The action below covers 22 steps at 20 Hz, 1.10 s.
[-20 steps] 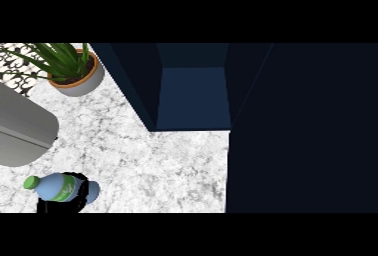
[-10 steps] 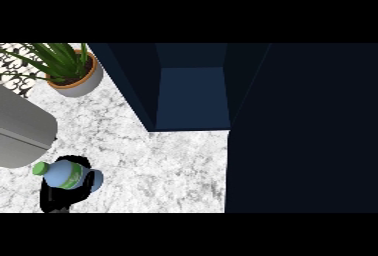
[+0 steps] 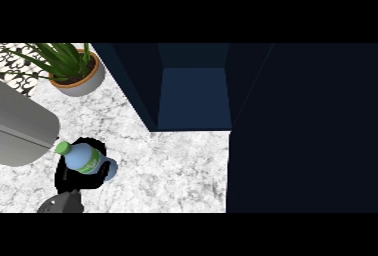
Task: Pick up the bottled water, place it into the cabinet and close the cabinet
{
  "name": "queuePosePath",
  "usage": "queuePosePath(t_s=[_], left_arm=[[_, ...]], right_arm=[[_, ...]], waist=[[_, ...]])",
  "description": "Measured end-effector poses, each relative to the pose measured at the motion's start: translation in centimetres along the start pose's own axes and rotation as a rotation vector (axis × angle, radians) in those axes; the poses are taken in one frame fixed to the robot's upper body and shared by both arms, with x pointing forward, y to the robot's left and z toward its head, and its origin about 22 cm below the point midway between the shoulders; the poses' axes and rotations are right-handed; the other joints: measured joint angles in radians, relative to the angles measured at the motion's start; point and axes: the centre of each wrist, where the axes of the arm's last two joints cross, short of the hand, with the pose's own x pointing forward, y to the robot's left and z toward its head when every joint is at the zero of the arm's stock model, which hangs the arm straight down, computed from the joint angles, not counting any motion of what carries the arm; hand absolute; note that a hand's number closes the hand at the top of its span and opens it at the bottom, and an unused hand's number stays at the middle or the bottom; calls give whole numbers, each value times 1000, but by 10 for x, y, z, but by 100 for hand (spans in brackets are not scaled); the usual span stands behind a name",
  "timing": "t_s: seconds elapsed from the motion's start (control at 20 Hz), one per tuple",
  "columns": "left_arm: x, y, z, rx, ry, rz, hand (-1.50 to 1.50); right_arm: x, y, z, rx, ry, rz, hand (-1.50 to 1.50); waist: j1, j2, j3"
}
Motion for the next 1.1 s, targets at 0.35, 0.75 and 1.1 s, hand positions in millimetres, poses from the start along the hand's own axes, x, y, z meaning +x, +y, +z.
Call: queuePosePath(t_s=[0.35, 0.75, 1.1], left_arm=[[10, -57, -23, -85, 7, -2, 150], [33, -134, -50, -118, -1, -37, 150], [45, -185, -75, -86, -17, -88, 150]], right_arm=[[1, -1, 4, -7, -4, -8, -150], [0, -2, -5, -9, -12, -20, -150], [0, -2, -4, 3, -18, -32, -150]], waist=[[4, -1, 0], [5, 1, 0], [-6, 1, 0]])
